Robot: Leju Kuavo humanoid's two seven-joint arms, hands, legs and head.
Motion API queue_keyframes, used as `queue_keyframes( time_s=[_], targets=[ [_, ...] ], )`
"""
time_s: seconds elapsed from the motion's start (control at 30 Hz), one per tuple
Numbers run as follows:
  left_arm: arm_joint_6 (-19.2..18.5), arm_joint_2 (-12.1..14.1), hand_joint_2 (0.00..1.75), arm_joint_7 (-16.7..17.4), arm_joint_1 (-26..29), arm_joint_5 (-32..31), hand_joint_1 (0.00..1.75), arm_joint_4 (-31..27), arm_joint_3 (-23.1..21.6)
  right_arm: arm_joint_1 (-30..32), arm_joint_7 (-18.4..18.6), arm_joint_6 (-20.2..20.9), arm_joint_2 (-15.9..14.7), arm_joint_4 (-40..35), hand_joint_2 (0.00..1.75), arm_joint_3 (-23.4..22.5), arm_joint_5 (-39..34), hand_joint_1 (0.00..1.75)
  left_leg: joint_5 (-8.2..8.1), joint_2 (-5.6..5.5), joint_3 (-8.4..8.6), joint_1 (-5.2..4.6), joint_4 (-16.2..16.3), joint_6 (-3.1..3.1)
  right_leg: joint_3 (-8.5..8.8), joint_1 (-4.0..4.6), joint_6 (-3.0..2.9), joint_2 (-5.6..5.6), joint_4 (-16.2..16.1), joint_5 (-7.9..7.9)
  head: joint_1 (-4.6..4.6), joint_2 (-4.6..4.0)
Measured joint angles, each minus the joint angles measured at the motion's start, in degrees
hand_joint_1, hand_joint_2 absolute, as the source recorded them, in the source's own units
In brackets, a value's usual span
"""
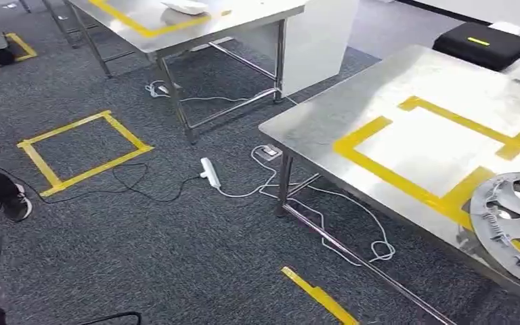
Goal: Take the parts from the cabinet and place them on the table.
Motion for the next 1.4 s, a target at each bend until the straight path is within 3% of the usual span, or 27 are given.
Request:
queue_keyframes(
  time_s=[0.03, 0.07, 0.1, 0.17, 0.2, 0.27, 0.3, 0.33, 0.37, 0.5, 0.57, 0.6, 0.7, 0.77, 0.83, 0.87, 0.9, 1.0, 1.03, 1.07, 1.1, 1.17, 1.23, 1.27, 1.33, 1.37, 1.4],
  targets=[
    [0.04, -0.09, 1.75, -0.04, -0.08, 0.0, 1.75, -0.07, 0.0, 0.09, 0.0, 0.02, 0.0, 0.0, 0.0, -0.28, 0.24, 0.0, 0.23, 1.01, 0.16, 0.14, -0.34, 0.35, 0.01, 0.06, 0.09, -1.81, 0.56, -0.42, -0.07, 0.0],
    [0.09, -0.09, 1.75, -0.15, 0.11, 0.0, 1.75, -0.22, 0.02, -0.03, -0.02, 0.02, 0.0, 0.0, 0.0, -0.39, 0.44, 0.0, 0.22, 1.71, 0.16, 0.08, -0.37, 0.47, -1.09, 0.43, 0.36, -5.31, 2.55, -1.97, 0.67, 0.0],
    [0.24, -0.17, 1.75, -0.28, 0.4, 0.0, 1.75, -0.35, 0.09, -0.25, -0.02, 0.09, 0.02, 0.0, 0.0, -0.46, 0.52, 0.0, 0.08, 2.79, 0.12, -0.14, -0.36, 0.92, -3.28, 0.33, 0.64, -7.12, 6.8, -4.5, 0.85, 0.0],
    [0.28, -0.31, 1.75, -0.46, 0.68, 0.02, 1.75, -0.35, 0.35, -0.56, -0.02, 0.09, 0.02, 0.0, 0.0, -0.72, 0.57, 0.0, 0.01, 4.75, 0.09, -0.42, -0.33, 1.03, -7.49, 0.21, 0.97, -8.09, 15.55, -8.34, 0.79, 0.0],
    [0.33, -0.33, 1.75, -0.52, 0.7, 0.02, 1.75, -0.35, 0.39, -0.49, -0.02, 0.09, 0.02, 0.0, 0.0, -0.74, 0.59, 0.0, -0.02, 5.56, 0.1, -0.48, -0.33, 1.06, -8.3, 0.21, 1.04, -8.13, 17.48, -8.58, 0.83, 0.0],
    [0.42, -0.44, 1.75, -0.66, 0.72, 0.0, 1.75, -0.37, 0.42, -0.28, -0.02, 0.11, 0.02, 0.0, 0.0, -0.79, 0.72, 0.0, -0.11, 7.01, 0.19, -0.57, -0.33, 1.06, -5.9, 0.22, 0.91, -8.38, 13.47, -5.64, 0.85, 0.0],
    [0.42, -0.46, 1.75, -0.7, 0.73, 0.0, 1.75, -0.37, 0.46, -0.23, -0.02, 0.13, 0.02, 0.0, 0.0, -0.87, 0.74, 0.0, -0.16, 7.72, 0.34, -0.64, -0.33, 1.0, -2.7, 0.31, 0.59, -9.1, 7.95, -3.18, 0.81, 0.0],
    [0.46, -0.48, 1.75, -0.7, 0.73, -0.02, 1.75, -0.44, 0.48, -0.28, -0.02, 0.11, 0.02, 0.0, 0.0, -0.98, 0.81, 0.0, -0.27, 8.34, 0.51, -0.71, -0.33, 0.83, 0.54, 0.5, 0.12, -10.65, 2.57, -1.38, 0.85, 0.0],
    [0.48, -0.48, 1.75, -0.7, 0.77, -0.02, 1.75, -0.5, 0.52, -0.49, -0.02, 0.11, 0.02, 0.0, 0.0, -1.07, 0.83, 0.0, -0.5, 8.83, 0.65, -1.09, -0.25, 0.48, 1.98, 1.08, -0.48, -13.23, -0.33, -1.79, 0.83, 0.0],
    [0.61, -0.61, 1.75, -0.72, 0.78, -0.52, 1.75, -0.63, 0.66, -0.58, -0.26, 0.13, 0.02, 0.0, 0.0, -1.57, 1.33, 0.0, -0.7, 10.79, 1.26, -1.02, -0.45, -0.65, 1.53, 1.14, -1.36, -10.62, -0.39, -1.29, 0.52, 0.0],
    [0.81, -0.66, 1.75, -0.74, 0.77, -0.55, 1.75, -0.79, 0.85, -0.45, -0.39, 0.15, 0.13, 0.0, 0.0, -1.79, 1.6, 0.0, -2.58, 6.55, 1.02, -0.63, 1.32, -1.44, 2.74, 0.43, -2.02, -9.47, -1.19, -0.73, 0.22, 0.0],
    [0.87, -0.61, 1.75, -0.83, 0.86, -0.55, 1.75, -0.81, 0.98, -0.61, -0.44, 0.15, 0.13, 0.0, 0.0, -1.86, 1.64, 0.0, -5.08, 5.14, -0.41, -0.55, 4.73, -1.52, 2.69, 0.41, -2.37, -8.98, -1.17, -0.53, 0.11, 0.0],
    [1.01, -0.68, 1.75, -0.85, 1.14, -0.42, 1.75, -0.81, 1.27, -1.03, -0.61, 0.22, 0.15, 0.06, 0.0, -2.12, 2.05, 0.0, -9.89, 4.36, -5.78, -0.5, 16.31, -1.75, 2.57, 0.45, -2.47, -6.74, -1.12, -0.52, -0.07, 0.0],
    [1.03, -0.68, 1.75, -0.87, 1.13, -0.42, 1.75, -0.81, 1.36, -1.01, -0.87, 0.04, 0.15, 0.2, 0.0, -2.4, 2.42, 0.0, -6.32, 4.28, -4.85, -0.38, 13.71, -1.72, 2.79, 0.41, -2.43, -5.07, -1.01, -0.54, -0.07, 0.0],
    [1.03, -0.68, 1.75, -0.87, 1.13, -0.42, 1.75, -0.81, 1.38, -1.14, -1.01, 0.02, 0.15, 0.35, 0.0, -2.6, 2.58, 0.0, -0.61, 2.55, -1.02, 0.06, 4.78, -1.75, 2.97, 0.3, -2.1, -3.46, -0.6, -0.76, -0.07, 0.0],
    [1.03, -0.68, 1.75, -0.87, 1.12, -0.42, 1.75, -0.81, 1.38, -1.21, -1.03, 0.02, 0.15, 0.46, 0.0, -2.62, 2.58, 0.0, -0.23, -0.43, 0.24, 0.41, 2.02, -1.7, 2.56, 0.23, -1.87, -2.95, -0.44, -0.87, -0.02, 0.0],
    [1.03, -0.7, 1.75, -0.89, 1.27, -0.39, 1.75, -0.83, 1.42, -1.46, -1.03, 0.0, 0.15, 0.48, 0.0, -2.69, 2.6, 0.0, -0.77, -0.88, 0.65, 0.46, 0.38, -1.56, 2.11, 0.58, -1.4, -1.97, 0.39, -0.99, -0.09, 0.0],
    [1.22, -0.76, 1.75, -0.9, 1.09, -0.44, 1.75, -0.92, 1.44, -1.27, -1.31, -0.07, 0.15, 0.66, 0.0, -3.15, 2.97, 0.0, -0.84, 0.66, 0.21, -0.11, 0.67, -0.7, 1.14, -0.05, -0.13, -0.46, -0.25, -0.26, -0.03, 0.0],
    [1.22, -0.79, 1.75, -0.92, 1.02, -0.48, 1.75, -0.92, 1.44, -1.22, -1.4, -0.09, 0.13, 0.74, 0.0, -3.26, 3.13, 0.0, -0.53, 1.51, 0.42, 0.3, 0.02, -0.14, 0.62, 0.01, 0.13, -0.85, -0.06, -0.51, -0.09, 0.0],
    [1.23, -0.79, 1.75, -0.92, 0.97, -0.52, 1.75, -0.94, 1.44, -1.23, -1.53, -0.18, 0.13, 0.81, 0.0, -3.3, 3.23, 0.0, -0.51, 2.24, 0.59, 0.23, -0.03, 0.24, 0.11, 0.46, 0.32, -4.76, 1.21, -1.26, 0.13, 0.0],
    [1.31, -0.81, 1.75, -0.96, 1.08, -0.52, 1.75, -1.01, 1.44, -1.46, -1.53, -0.2, 0.13, 0.9, 0.0, -3.39, 3.28, 0.0, -0.61, 2.99, 0.58, 0.1, -0.02, 0.69, -1.59, 0.46, 0.44, -6.76, 4.52, -3.08, 0.79, 0.0],
    [1.36, -0.83, 1.75, -0.96, 1.25, -0.52, 1.75, -1.01, 1.46, -1.89, -1.55, -0.2, 0.13, 1.01, 0.0, -3.5, 3.37, 0.0, -0.76, 4.82, 0.59, -0.26, 0.0, 0.94, -6.33, 0.32, 0.58, -8.01, 14.05, -7.24, 0.68, 0.0],
    [1.33, -0.83, 1.75, -0.96, 1.21, -0.52, 1.75, -1.01, 1.44, -1.89, -1.55, -0.2, 0.13, 1.14, 0.0, -3.58, 3.41, 0.0, -0.87, 6.42, 0.69, -0.43, 0.01, 1.02, -8.51, 0.32, 0.56, -8.09, 18.29, -7.8, 0.74, 0.0],
    [1.36, -0.87, 1.75, -0.98, 1.19, -0.52, 1.75, -1.01, 1.44, -1.86, -1.55, -0.2, 0.13, 1.22, 0.0, -3.63, 3.43, 0.0, -0.96, 7.1, 0.8, -0.49, 0.01, 1.03, -7.63, 0.34, 0.46, -8.15, 16.57, -6.27, 0.79, 0.0],
    [1.35, -0.9, 1.75, -0.98, 1.17, -0.52, 1.75, -1.01, 1.44, -1.84, -1.57, -0.24, 0.13, 1.33, 0.0, -3.74, 3.5, 0.0, -1.24, 8.44, 1.26, -0.63, 0.01, 0.83, -2.39, 0.53, -0.25, -9.59, 6.87, -1.42, 0.77, 0.0],
    [1.38, -0.92, 1.75, -0.98, 1.16, -0.55, 1.75, -1.05, 1.44, -1.95, -1.73, -0.3, 0.13, 1.36, 0.0, -3.82, 3.63, 0.0, -1.41, 8.95, 1.55, -0.69, 0.01, 0.6, 0.46, 0.86, -0.74, -12.08, 1.84, -0.06, 0.74, 0.0],
    [1.42, -0.92, 1.75, -0.98, 1.2, -0.55, 1.75, -1.07, 1.46, -2.22, -1.86, -0.35, 0.13, 1.42, 0.0, -3.91, 3.69, 0.0, -1.71, 9.48, 1.56, -1.16, 0.13, 0.15, 1.66, 1.68, -1.0, -14.11, 0.27, -1.21, 0.79, 0.0]
  ],
)
